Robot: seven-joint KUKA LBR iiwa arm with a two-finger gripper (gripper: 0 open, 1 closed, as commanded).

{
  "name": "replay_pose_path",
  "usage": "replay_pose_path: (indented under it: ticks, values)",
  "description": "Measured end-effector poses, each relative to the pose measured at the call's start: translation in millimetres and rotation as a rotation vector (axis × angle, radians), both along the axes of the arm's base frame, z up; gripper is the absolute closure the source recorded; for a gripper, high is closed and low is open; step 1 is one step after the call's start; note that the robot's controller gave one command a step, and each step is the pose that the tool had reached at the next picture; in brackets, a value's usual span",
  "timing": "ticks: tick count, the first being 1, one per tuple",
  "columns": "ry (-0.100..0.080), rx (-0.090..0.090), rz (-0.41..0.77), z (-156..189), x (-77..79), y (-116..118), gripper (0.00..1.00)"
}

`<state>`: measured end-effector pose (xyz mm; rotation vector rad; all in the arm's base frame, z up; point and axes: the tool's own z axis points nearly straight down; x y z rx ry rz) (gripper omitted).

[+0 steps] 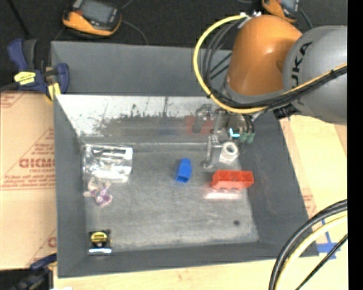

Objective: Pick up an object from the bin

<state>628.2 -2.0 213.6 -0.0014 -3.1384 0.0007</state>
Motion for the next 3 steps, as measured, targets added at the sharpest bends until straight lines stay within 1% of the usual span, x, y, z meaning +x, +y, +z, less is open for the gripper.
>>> replay_pose_path:
  ticks: [1,2,3]
  values:
    - [-0.001,0.001,0.375,-131.8,-18.5,-4.7,0.00]
    - [-0.008,0.000,0.373,-128.3,-16.6,-4.7,1.00]
    - [-0.013,-0.003,0.434,5.5,-82.0,-35.2,1.00]
